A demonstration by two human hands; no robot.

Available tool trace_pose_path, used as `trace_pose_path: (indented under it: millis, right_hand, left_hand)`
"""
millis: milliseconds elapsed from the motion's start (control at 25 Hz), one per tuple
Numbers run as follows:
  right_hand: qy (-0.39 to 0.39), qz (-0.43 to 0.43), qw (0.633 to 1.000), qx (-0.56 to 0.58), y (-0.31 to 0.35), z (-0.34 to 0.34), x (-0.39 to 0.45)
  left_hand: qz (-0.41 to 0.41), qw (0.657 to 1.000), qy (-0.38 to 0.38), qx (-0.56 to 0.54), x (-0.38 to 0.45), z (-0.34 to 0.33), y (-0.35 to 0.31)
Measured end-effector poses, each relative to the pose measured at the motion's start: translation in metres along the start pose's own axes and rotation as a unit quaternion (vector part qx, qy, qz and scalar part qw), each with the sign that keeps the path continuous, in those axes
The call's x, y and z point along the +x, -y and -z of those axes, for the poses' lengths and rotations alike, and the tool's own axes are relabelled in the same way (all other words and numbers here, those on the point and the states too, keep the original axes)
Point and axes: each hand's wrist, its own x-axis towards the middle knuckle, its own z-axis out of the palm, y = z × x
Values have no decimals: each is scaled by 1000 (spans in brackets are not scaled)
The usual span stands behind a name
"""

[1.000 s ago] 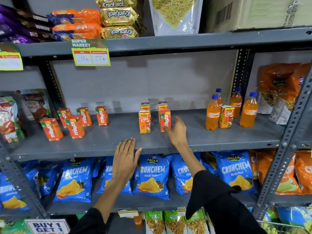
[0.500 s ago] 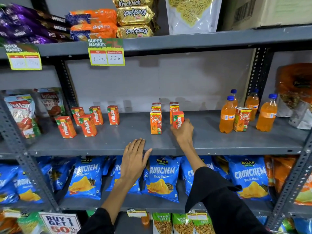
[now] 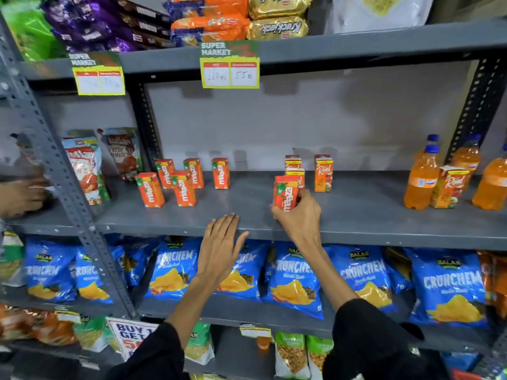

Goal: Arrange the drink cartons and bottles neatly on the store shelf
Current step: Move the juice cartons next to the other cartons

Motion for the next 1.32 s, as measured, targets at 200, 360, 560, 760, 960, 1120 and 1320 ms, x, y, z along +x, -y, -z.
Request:
trace_pose_path:
  millis: [200,360,560,760,960,1120,1320]
  right_hand:
    - [51,-14,999,-10,44,-84,-13]
    - [62,-21,998,-16,67,-144,-15]
    - [84,-29,995,-38,81,-184,-3]
    - [82,-54,993,-72,73,-207,7]
    - [81,-67,992,-74,70,-212,10]
    - [87,-66,993,-52,70,-206,4]
    - [42,-10,999,16,65,-155,-18]
  left_hand:
    - [12,1000,14,-12,-10,16,82]
    - [-36,999,13,-17,-9,18,112]
    - [-36,996,-57,-62,-10,12,110]
    - [-51,994,-80,-62,-11,1,114]
    - [-46,992,-89,-76,-12,0,114]
    - [-19,994,-68,-81,-13,-2,108]
    - [-26,997,-52,-60,-15,5,91]
